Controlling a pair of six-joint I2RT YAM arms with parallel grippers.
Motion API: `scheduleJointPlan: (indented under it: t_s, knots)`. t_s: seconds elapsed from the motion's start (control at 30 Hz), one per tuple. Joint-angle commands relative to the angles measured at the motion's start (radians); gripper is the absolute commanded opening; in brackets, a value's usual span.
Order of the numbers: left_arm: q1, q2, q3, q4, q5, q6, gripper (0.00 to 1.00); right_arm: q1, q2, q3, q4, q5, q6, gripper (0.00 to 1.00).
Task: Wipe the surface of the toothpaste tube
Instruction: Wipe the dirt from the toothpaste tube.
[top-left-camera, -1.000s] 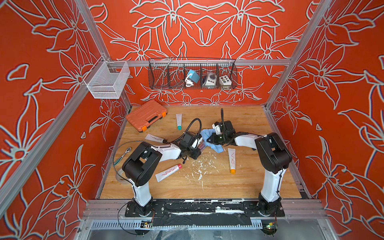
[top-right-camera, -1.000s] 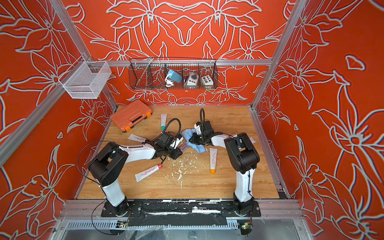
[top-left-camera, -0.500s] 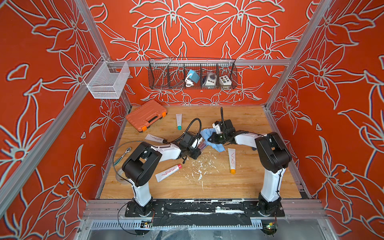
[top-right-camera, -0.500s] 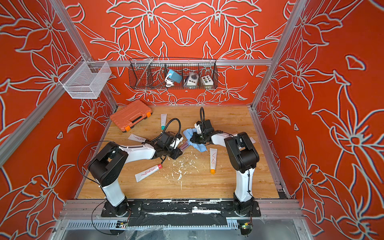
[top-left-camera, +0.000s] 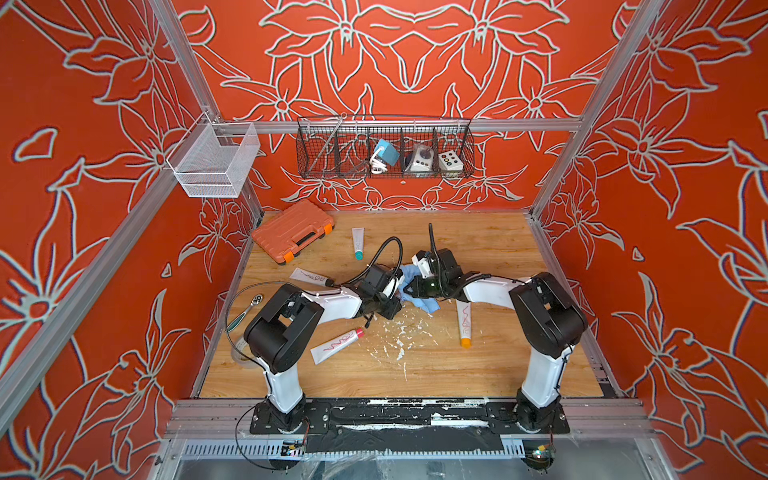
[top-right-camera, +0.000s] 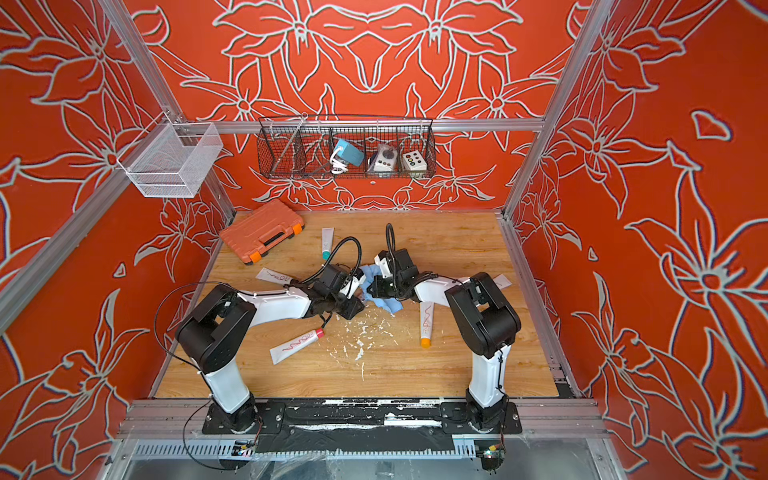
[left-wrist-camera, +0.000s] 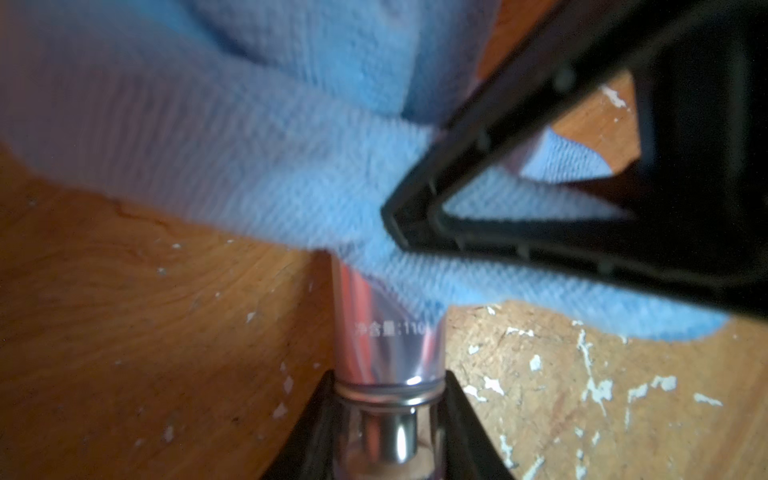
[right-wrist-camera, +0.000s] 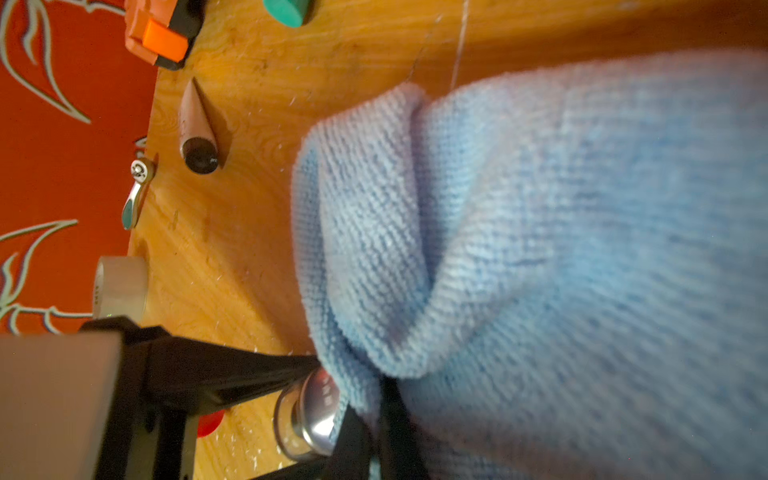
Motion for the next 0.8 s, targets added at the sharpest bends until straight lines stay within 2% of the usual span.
scheduleJointPlan:
  t_s: [0.0, 0.23, 0.47, 0.77]
  knots:
    - [0.004, -0.014, 0.008, 0.01, 0.019, 0.013, 0.12, 0.038, -0.003, -0.067, -0.039, -0.061, 0.063, 0.0]
    - [0.004, -0.014, 0.009, 0.01, 0.02, 0.013, 0.12, 0.047, 0.009, -0.08, -0.006, -0.063, 0.076, 0.0]
    - [0.004, -0.017, 0.006, 0.01, 0.022, 0.015, 0.12, 0.023, 0.046, -0.007, -0.128, 0.058, 0.007, 0.0]
    - [0.004, -0.019, 0.003, 0.014, 0.028, 0.011, 0.12, -0.038, 0.111, 0.068, -0.223, 0.147, -0.027, 0.0]
